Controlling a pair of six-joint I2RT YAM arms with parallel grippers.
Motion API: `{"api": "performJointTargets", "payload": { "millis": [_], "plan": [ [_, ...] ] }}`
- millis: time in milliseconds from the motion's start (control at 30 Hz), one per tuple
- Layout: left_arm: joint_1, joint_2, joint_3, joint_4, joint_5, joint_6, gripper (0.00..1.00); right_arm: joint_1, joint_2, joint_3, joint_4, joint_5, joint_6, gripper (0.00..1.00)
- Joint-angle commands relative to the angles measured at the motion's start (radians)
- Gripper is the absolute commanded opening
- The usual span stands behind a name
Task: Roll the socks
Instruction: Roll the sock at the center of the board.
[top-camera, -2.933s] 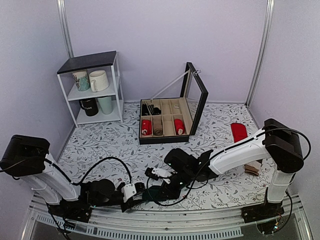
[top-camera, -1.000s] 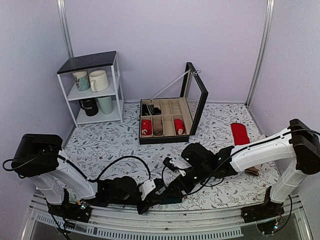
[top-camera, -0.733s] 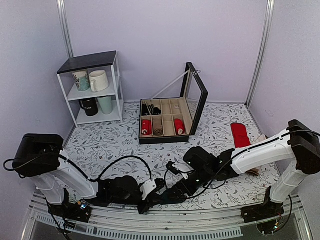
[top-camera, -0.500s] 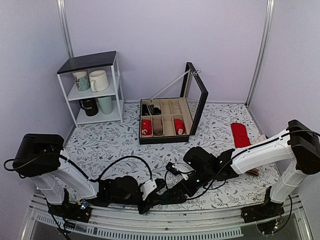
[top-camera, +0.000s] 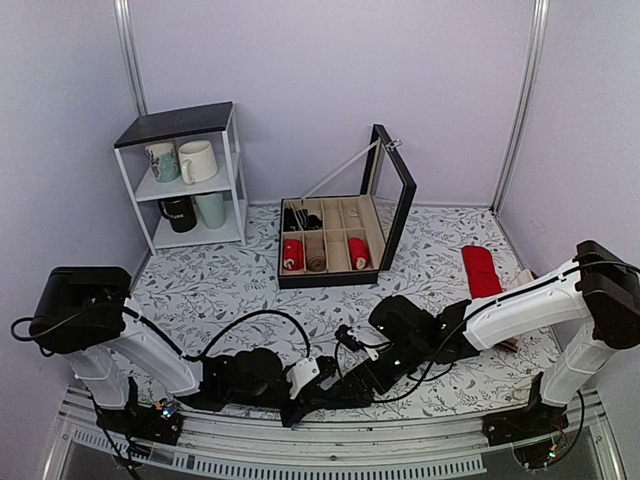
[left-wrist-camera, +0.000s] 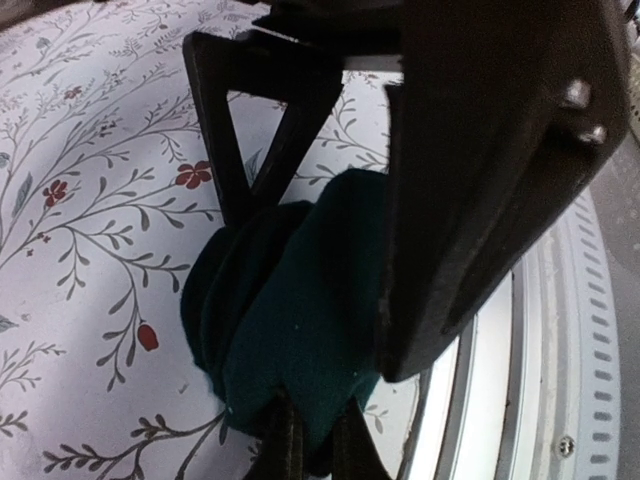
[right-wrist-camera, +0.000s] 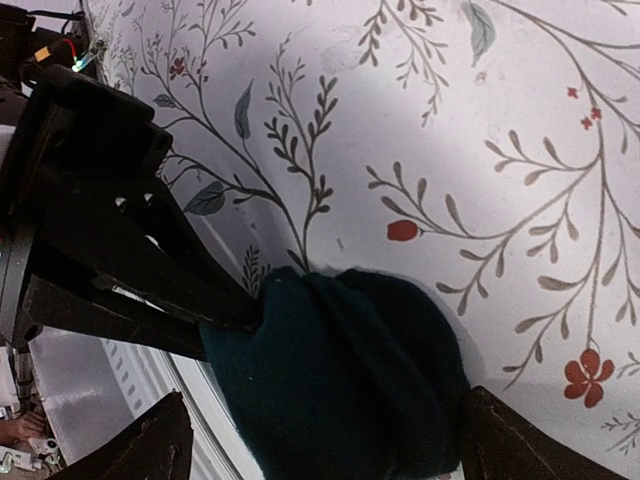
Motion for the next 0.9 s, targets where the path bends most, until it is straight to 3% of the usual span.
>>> {"api": "performJointTargets", "payload": {
  "millis": [0, 200, 400, 633, 867],
  "plan": [
    [0.008, 0.075, -0.034, -0.307, 0.044, 0.008, 0.00, -0.004, -0.065, -0.011, -0.106, 0.122, 0.024, 0.94],
    [0.011, 0.088, -0.031, -0.309, 0.052, 0.005, 0.00, -0.005, -0.084, -0.005, -0.164, 0.150, 0.006, 0.95],
    [0.012, 0.096, -0.028, -0.312, 0.054, 0.002, 0.00, -0.009, -0.053, -0.036, -0.101, 0.026, 0.016, 0.95],
    [0.015, 0.096, -0.030, -0.314, 0.053, 0.000, 0.00, -0.005, -0.039, -0.076, -0.021, -0.109, 0.064, 0.83],
    [0.018, 0.099, -0.032, -0.302, 0.053, 0.005, 0.00, 0.004, -0.017, -0.071, 0.014, -0.134, 0.076, 0.77]
  ]
}}
